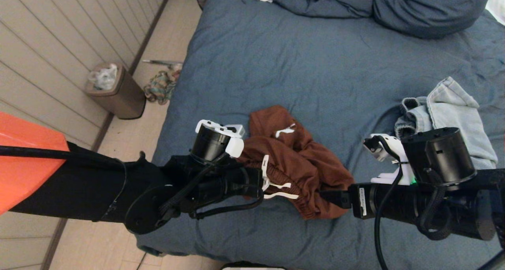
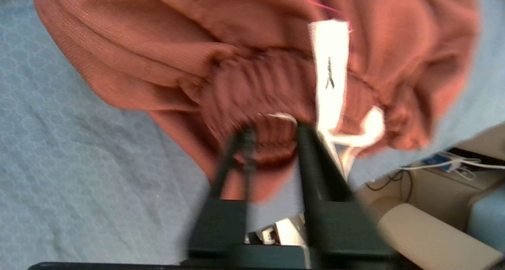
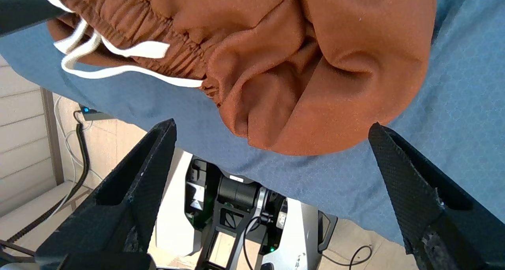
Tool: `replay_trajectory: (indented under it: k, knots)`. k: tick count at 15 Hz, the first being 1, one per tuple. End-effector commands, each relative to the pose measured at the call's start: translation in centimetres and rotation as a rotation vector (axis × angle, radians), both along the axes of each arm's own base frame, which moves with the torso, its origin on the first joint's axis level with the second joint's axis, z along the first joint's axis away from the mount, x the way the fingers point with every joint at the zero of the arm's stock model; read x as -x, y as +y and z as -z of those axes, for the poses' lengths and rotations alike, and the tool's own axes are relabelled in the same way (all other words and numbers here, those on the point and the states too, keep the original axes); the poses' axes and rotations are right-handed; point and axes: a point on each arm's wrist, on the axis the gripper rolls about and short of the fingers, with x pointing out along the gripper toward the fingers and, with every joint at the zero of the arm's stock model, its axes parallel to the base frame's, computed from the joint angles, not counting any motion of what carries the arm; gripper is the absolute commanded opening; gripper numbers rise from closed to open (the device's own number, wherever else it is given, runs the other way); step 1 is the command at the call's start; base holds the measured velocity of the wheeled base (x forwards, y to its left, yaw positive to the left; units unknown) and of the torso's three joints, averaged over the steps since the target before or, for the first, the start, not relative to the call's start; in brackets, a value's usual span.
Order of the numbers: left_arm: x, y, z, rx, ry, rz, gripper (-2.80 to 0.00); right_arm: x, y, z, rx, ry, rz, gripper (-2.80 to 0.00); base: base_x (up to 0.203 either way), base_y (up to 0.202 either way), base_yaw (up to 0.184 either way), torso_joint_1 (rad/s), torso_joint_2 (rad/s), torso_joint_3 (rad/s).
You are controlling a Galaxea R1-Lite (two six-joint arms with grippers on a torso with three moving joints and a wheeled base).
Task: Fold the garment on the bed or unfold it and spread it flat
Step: Unford the brown shorts
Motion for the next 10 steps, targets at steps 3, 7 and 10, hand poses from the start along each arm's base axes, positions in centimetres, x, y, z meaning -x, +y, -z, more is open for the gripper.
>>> replay_trajectory:
  k: [3,7,10]
  knots:
    - [1.9,1.0,-2.4,0.052,-0.045,0.02,0.0,0.0,-0.1,0.8,0.015,0.026,0.003,0.0,0.0,0.0,0.0,0.0,0.0,0.0]
    - [1.9,1.0,-2.3,0.052,-0.045,0.02,0.0,-0.2,0.0,1.3,0.029,0.045,0.009,-2.8,0.0,0.0,0.0,0.0,0.0,0.0]
    - [1.3,0.3,-1.0,0.025,-0.019,0.019,0.0,0.0,-0.2,1.6,0.04,0.052,0.006,-2.8,0.0,0.0,0.0,0.0,0.0,0.0]
